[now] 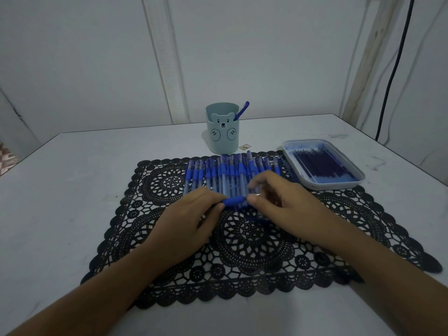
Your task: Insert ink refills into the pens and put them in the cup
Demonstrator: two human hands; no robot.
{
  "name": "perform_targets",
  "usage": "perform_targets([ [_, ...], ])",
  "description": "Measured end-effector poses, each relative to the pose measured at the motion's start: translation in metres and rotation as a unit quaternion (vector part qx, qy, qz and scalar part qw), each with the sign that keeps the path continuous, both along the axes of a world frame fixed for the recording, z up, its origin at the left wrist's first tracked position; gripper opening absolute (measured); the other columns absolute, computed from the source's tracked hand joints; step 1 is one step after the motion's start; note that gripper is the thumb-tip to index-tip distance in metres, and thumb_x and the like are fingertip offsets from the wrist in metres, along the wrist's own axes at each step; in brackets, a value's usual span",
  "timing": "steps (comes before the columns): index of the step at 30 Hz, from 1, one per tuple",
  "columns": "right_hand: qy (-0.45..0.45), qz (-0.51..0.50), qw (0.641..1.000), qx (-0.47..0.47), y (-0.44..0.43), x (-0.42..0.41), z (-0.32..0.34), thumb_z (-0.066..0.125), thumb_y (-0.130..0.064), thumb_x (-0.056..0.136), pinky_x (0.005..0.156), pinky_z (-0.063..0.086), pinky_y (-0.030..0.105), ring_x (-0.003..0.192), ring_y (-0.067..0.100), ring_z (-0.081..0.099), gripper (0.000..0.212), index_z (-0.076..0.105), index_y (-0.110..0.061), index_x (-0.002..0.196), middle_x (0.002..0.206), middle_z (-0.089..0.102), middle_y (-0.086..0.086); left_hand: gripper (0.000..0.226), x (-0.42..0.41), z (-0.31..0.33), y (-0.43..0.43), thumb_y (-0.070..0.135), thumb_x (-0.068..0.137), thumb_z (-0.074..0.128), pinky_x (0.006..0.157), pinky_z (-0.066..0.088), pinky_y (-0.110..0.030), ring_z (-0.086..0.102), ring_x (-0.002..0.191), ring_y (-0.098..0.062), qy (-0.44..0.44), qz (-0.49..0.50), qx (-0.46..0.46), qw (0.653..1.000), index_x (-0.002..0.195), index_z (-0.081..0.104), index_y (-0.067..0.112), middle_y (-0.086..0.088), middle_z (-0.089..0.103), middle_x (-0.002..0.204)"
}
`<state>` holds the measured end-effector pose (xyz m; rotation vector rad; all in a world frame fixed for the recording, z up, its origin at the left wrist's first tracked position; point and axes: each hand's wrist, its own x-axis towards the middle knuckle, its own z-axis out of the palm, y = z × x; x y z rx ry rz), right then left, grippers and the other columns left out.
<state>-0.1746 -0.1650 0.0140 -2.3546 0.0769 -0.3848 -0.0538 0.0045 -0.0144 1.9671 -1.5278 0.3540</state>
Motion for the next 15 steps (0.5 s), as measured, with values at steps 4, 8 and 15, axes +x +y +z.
perform_targets([
  [4,0.002,0.010,0.999,-0.038,-0.0005,0.0004,-0.0002,0.043,-0.032,0.093,0.051,0.037,0.018,0.056,0.005,0.046,0.016,0.049,-0.029,0.078,0.062,0.052,-0.006,0.029,0.0001,-0.0005,-0.0004,0.030,0.092,0.038,0.066,0.043,-0.019,0.049,0.070,-0.004,-0.002,0.002,0.004,1.000,0.104,0.061,0.016,0.012,0.054,0.082],
  [8,-0.003,0.031,0.999,-0.043,-0.0009,0.0002,-0.0015,0.046,-0.032,0.092,0.054,0.037,0.018,0.058,0.004,0.046,0.009,0.042,-0.035,0.084,0.067,0.054,-0.002,0.028,-0.0001,-0.0002,-0.0007,0.030,0.092,0.038,0.067,0.043,-0.018,0.049,0.070,-0.004,-0.001,0.002,0.006,1.000,0.103,0.061,0.016,0.012,0.054,0.082],
  [15,-0.011,0.035,0.997,-0.063,-0.0039,0.0018,-0.0036,0.048,-0.032,0.091,0.056,0.041,0.023,0.065,0.012,0.053,0.005,0.046,-0.034,0.086,0.072,0.060,-0.001,0.029,0.0000,-0.0005,-0.0007,0.030,0.092,0.038,0.067,0.043,-0.019,0.049,0.070,-0.003,0.003,0.000,0.009,1.000,0.104,0.061,0.017,0.013,0.054,0.082],
])
